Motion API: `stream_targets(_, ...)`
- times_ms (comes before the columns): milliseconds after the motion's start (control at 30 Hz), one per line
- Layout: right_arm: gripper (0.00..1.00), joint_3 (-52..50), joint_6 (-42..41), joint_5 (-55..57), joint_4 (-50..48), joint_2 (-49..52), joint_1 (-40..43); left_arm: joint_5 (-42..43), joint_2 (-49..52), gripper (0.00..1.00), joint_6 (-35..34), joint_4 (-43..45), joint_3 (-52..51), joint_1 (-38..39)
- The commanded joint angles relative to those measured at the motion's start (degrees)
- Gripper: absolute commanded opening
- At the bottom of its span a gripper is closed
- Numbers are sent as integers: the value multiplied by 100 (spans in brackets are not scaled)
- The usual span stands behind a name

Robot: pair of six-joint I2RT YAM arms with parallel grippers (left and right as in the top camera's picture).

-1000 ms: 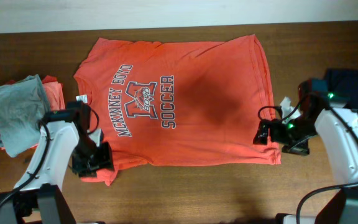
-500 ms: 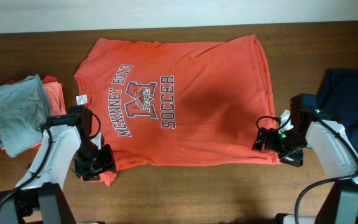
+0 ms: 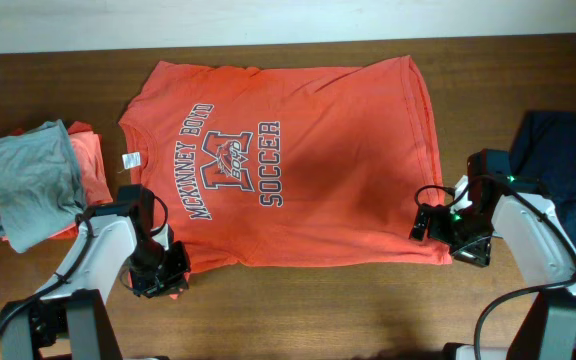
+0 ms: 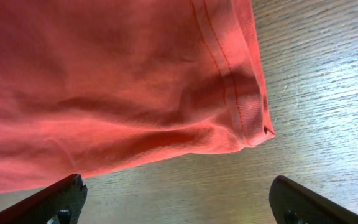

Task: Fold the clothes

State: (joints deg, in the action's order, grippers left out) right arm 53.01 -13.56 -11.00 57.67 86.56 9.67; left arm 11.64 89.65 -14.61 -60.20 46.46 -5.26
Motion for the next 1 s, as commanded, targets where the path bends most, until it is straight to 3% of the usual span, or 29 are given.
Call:
stream_targets(0,97,-35,-70,138,-101,-26,20,59,-22,1,-15,131,-66,0)
stream_targets(300,98,-37,-70,138,-245,-26,20,70,-24,1,-15,553,-63,0)
stream_targets(433,96,-35,-70,138,-269,-26,20,319,-151,0,90,393,-48,2)
stream_targets(600,86,-37,-70,138,-267,-26,20,232,-599,1,136,179,-37,0)
stream_targets(800,87,-35,-70,138,-271,-26,20,-52,-898,1,131,22,-22,0)
stream_targets(967,90,-37,-68,140,-273,-26,20,-728,-1075,11,-251,-175,-22,0)
